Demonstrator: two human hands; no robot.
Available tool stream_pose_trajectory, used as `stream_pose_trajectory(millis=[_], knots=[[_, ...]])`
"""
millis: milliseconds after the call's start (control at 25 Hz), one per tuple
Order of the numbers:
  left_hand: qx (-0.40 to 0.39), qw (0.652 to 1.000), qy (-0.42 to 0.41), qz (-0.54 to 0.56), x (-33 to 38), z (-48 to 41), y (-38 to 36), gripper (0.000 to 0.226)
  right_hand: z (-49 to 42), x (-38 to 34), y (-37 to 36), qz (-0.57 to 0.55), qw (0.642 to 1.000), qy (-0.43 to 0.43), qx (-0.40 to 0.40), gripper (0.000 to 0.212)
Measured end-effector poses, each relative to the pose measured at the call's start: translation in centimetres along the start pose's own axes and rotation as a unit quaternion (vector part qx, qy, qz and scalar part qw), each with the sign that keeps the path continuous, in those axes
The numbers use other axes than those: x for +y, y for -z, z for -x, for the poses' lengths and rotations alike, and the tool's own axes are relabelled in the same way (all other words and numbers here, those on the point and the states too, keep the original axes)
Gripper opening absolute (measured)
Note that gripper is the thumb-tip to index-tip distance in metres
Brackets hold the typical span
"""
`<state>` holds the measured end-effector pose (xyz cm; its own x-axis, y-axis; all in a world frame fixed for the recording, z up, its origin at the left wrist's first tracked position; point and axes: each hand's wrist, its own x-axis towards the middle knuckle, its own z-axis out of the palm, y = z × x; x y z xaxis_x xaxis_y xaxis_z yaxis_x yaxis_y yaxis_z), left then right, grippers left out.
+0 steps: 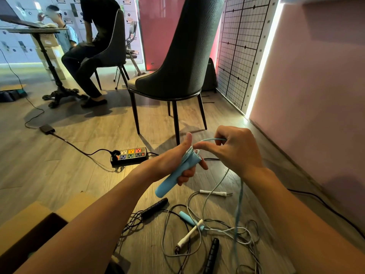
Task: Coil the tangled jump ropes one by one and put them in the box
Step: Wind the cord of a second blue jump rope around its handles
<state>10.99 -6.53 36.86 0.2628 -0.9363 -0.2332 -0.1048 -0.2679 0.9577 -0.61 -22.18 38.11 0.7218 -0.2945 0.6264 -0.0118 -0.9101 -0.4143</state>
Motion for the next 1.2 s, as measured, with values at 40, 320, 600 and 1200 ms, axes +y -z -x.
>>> stream_pose_trajectory(millis=[40,320,600,1200], knots=[[-0.01,1.0,-0.001,0.011,0.2,0.1,0.0,0.093,0.0,0.1,0.0,-0.009,1.0,-0.014,0.002,0.058],[-0.102,0.902,-0.115,0.404,0.7,0.6,0.2,0.063,-0.3,0.3,-1.3,-0.126,0.982,-0.116,-0.08,0.065],[0.097,0.738,-0.283,0.605,1.1,-0.1,0.0,0.03,0.2,-0.9,-3.0,-0.173,0.914,-0.184,-0.317,0.037],[0.426,0.856,-0.284,-0.065,-1.9,-1.1,3.8,0.018,0.4,-0.9,-2.1,-0.14,0.936,-0.075,-0.313,0.022]])
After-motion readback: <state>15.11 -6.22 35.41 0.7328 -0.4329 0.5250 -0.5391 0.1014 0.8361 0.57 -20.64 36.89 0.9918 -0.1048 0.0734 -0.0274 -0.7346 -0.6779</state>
